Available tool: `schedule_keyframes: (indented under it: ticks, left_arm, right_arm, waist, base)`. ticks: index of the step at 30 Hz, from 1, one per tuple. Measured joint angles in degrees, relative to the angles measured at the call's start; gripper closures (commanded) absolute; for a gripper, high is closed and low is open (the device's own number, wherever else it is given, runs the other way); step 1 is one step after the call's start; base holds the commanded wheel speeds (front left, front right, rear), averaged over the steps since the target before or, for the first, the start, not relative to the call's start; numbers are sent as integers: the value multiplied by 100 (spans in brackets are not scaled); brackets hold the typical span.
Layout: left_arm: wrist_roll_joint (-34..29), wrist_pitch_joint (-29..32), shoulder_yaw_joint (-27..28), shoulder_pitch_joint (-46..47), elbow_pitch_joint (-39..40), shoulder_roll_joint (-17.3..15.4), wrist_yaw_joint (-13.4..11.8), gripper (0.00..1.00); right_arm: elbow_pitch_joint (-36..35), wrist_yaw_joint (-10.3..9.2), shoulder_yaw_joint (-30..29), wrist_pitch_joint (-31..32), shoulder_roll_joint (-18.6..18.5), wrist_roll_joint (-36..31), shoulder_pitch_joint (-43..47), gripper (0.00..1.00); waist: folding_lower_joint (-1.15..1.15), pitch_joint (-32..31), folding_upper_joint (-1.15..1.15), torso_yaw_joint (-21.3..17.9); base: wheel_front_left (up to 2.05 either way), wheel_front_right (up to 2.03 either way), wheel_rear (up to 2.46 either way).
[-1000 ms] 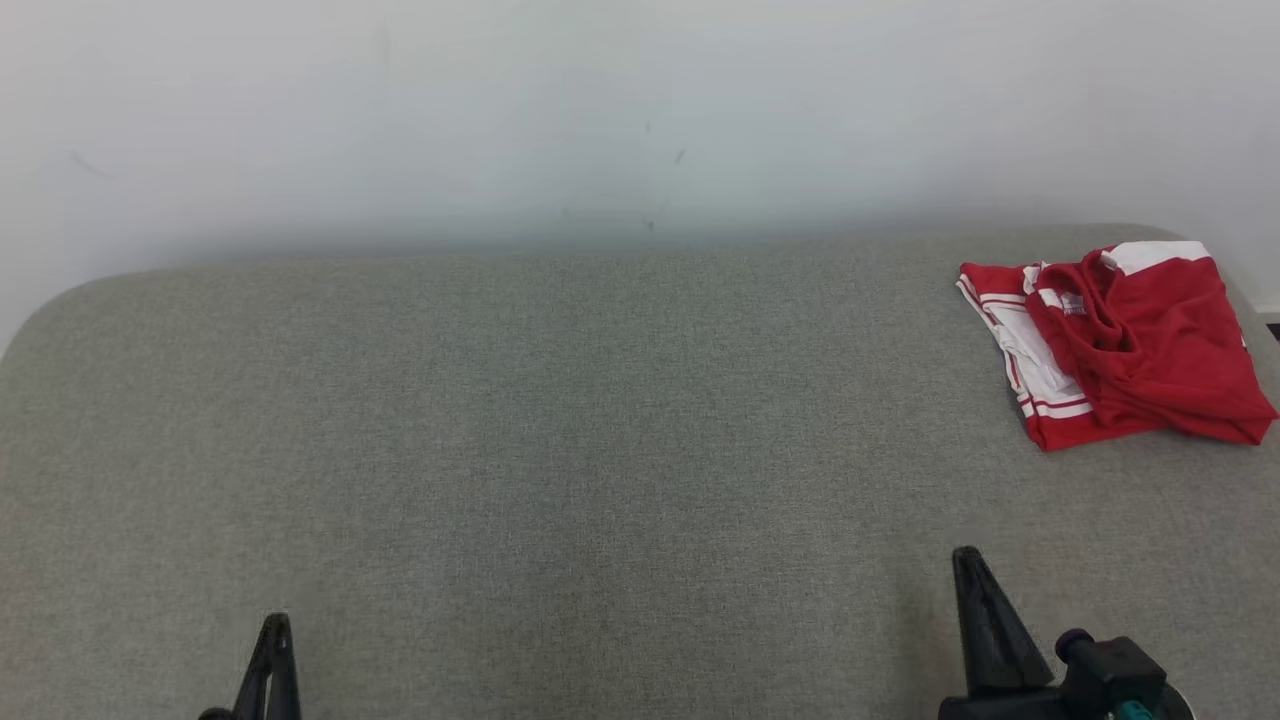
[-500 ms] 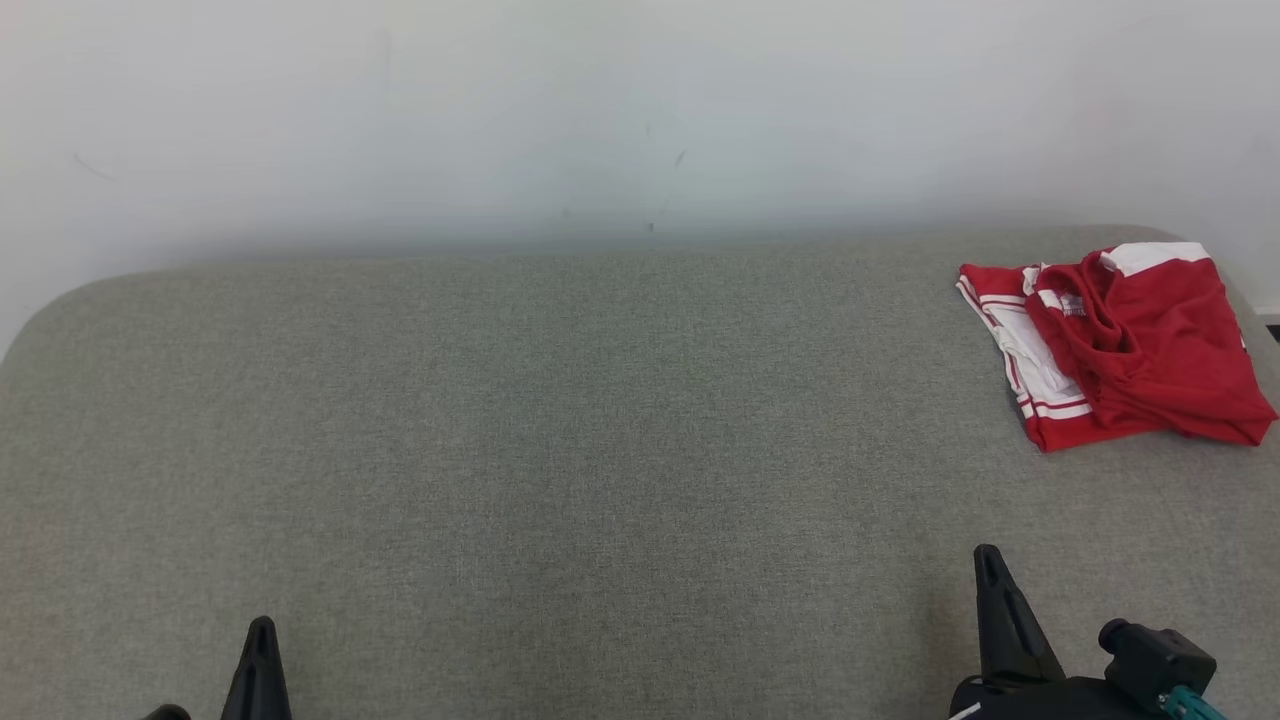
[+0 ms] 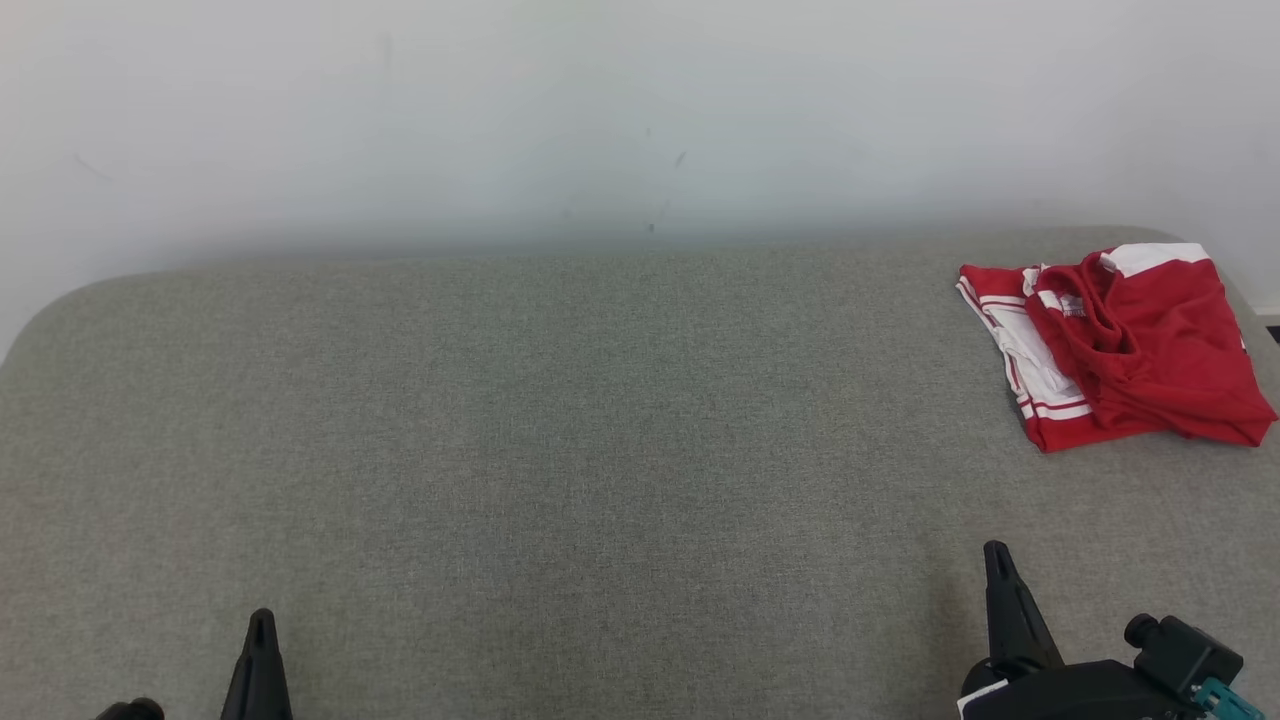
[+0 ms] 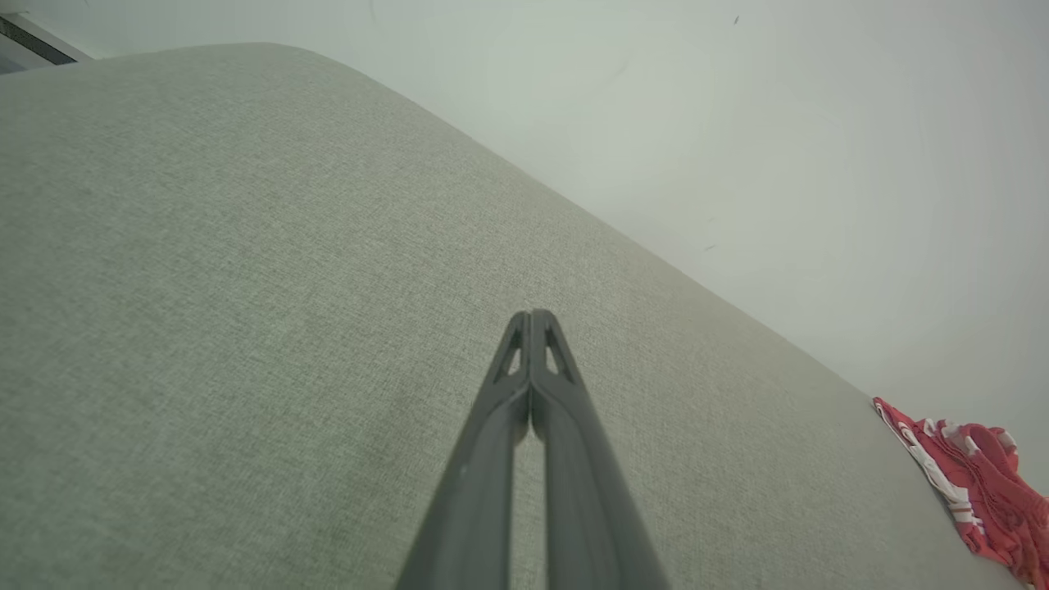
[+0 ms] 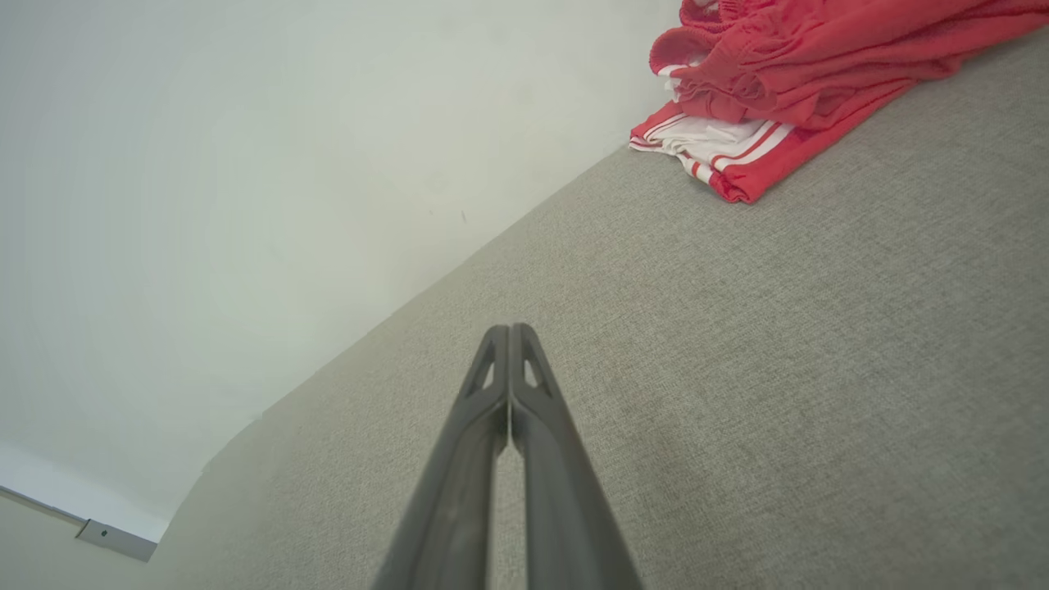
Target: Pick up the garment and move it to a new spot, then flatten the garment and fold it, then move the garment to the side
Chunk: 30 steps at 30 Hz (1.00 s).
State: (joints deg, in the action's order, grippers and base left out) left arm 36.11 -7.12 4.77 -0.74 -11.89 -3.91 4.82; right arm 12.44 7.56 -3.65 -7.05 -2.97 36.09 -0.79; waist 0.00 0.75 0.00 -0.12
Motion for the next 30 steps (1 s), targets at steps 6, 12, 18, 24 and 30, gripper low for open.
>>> schedule_keyframes:
  ticks: [6, 12, 18, 24, 30]
  left_arm:
    - [524, 120, 15, 68, -23, 9, 24, 100]
    - [1013, 240, 31, 116, -40, 19, 33, 100]
    - [1445, 355, 46, 176, -56, 31, 73, 100]
    - [1871, 465, 60, 225, -74, 35, 79, 100]
    - [2296, 564, 70, 265, -88, 40, 111, 100]
  right_arm:
    - [13, -1, -27, 109, 0, 503, -51, 100]
    - [30, 0, -54, 238, 0, 1000, -97, 100]
    - [42, -1, -76, 353, 0, 1456, -145, 100]
    - [55, -1, -97, 456, 0, 1880, -175, 100]
    - [65, 0, -114, 555, 1, 2279, -218, 100]
  waist:
    - [0, -4, 0, 1]
    - [0, -7, 0, 2]
    - [0, -11, 0, 2]
    - [0, -15, 0, 3]
    - [0, -18, 0, 4]
  base:
    - [0, 0, 0]
    - [0, 0, 0]
    - [0, 0, 0]
    - [0, 0, 0]
    - [0, 0, 0]
